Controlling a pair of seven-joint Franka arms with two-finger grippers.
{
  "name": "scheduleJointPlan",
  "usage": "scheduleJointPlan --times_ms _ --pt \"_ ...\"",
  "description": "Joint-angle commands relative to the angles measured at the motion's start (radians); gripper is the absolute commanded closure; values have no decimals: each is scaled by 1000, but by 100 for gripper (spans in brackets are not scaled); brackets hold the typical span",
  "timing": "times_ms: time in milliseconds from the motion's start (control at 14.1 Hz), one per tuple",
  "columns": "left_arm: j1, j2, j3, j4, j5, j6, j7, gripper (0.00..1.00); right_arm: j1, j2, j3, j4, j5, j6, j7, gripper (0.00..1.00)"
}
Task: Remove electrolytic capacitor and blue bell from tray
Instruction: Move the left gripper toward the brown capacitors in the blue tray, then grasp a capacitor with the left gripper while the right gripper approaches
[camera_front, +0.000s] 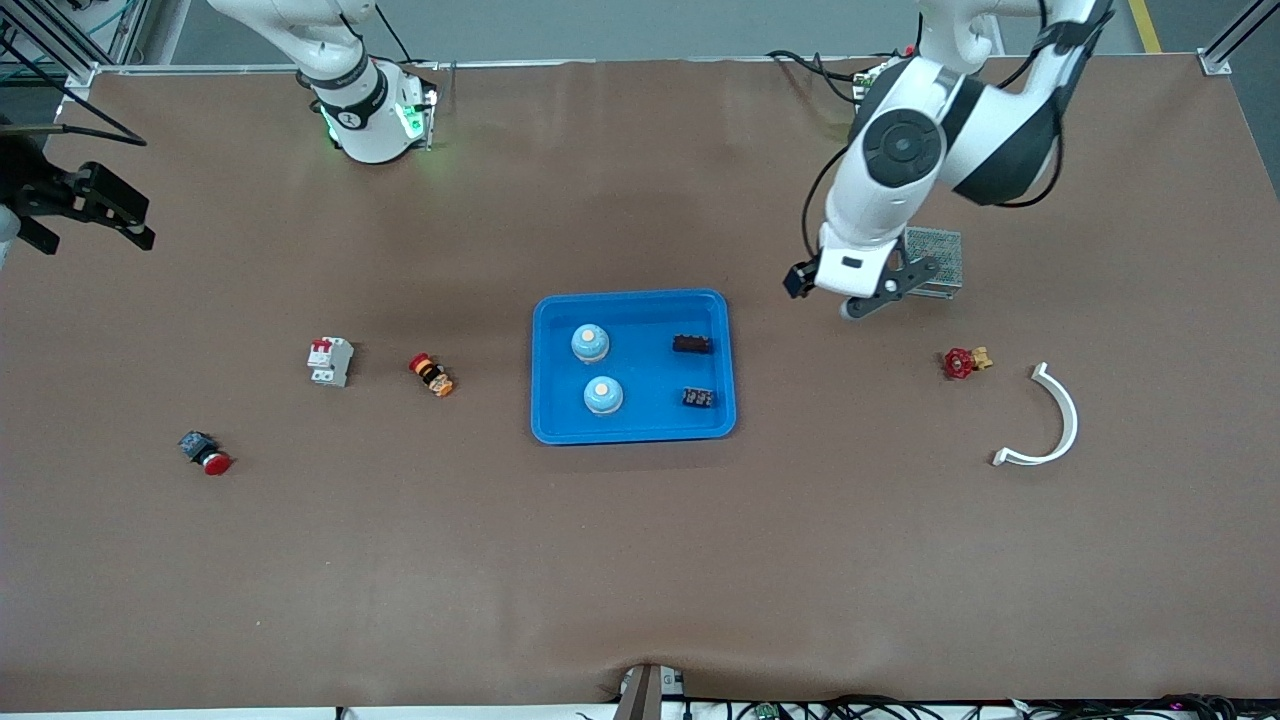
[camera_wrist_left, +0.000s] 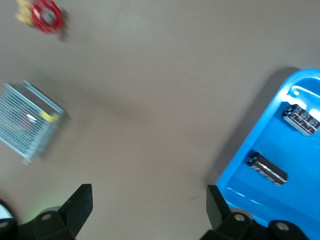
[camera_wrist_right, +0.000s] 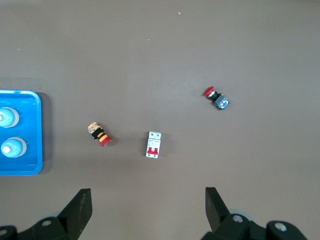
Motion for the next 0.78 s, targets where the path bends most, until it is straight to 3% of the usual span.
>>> scheduleJointPlan --times_ms 0,283,496,708 --pt "-31 77 -12 10 15 79 -136 4 41 34 1 28 32 19 1 0" --pt "-97 186 -10 20 31 224 -405 17 139 135 1 90 36 48 113 0" --pt "-123 257 -7 33 40 359 -599 20 193 178 0 94 57 94 151 0" --pt "-144 358 -7 106 168 384 -815 23 242 247 1 94 108 178 292 0"
